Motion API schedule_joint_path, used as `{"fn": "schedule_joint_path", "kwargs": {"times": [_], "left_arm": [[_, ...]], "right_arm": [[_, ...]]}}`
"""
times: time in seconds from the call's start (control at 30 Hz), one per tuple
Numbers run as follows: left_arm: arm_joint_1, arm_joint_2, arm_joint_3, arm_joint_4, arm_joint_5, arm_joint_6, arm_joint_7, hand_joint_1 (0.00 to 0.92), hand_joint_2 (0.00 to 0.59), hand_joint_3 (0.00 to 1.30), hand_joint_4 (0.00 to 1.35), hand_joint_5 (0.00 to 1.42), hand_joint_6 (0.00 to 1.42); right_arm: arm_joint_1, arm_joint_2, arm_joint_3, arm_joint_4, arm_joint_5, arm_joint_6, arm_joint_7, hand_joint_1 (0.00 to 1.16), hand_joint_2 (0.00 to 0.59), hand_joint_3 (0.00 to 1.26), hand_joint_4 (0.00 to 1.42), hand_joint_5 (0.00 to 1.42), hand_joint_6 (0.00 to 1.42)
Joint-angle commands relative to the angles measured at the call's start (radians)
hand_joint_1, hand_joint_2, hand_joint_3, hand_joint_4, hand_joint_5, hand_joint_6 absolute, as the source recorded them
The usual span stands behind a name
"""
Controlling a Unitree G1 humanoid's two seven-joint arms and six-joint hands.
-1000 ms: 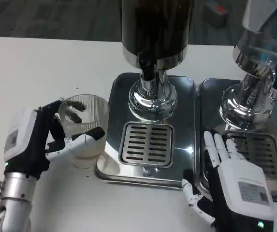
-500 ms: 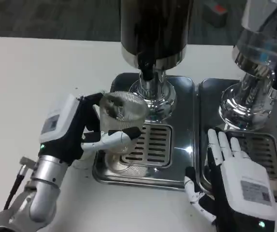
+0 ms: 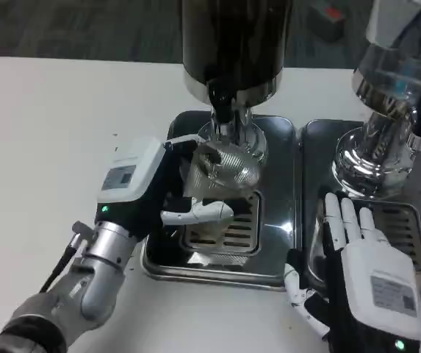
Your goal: Grasp the cup under the faucet to collect the drink, then remove the cup.
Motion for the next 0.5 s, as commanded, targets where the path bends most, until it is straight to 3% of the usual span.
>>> {"fn": "schedule_joint_path", "kwargs": {"times": [0.03,0.2,0.5], "left_arm": [[-0.035,-0.017,-0.02,0.026,0.004,0.027,0.02,0.484,0.044,0.69,0.84,1.03,1.01],[-0.027,-0.015,-0.036,0.035,0.006,0.031,0.042,0.484,0.043,0.69,0.83,1.02,1.01],[0.05,0.029,-0.05,0.028,0.013,0.006,0.103,0.484,0.043,0.69,0.83,1.03,1.01]], "right_arm": [[0.008,0.012,0.007,-0.011,-0.01,0.014,-0.015,0.33,0.511,0.0,0.0,0.0,0.11],[0.009,0.02,0.013,-0.007,-0.009,0.02,-0.018,0.33,0.511,0.0,0.0,0.0,0.11],[-0.004,0.018,0.011,0.008,0.01,0.013,-0.015,0.33,0.511,0.0,0.0,0.0,0.11]]}}
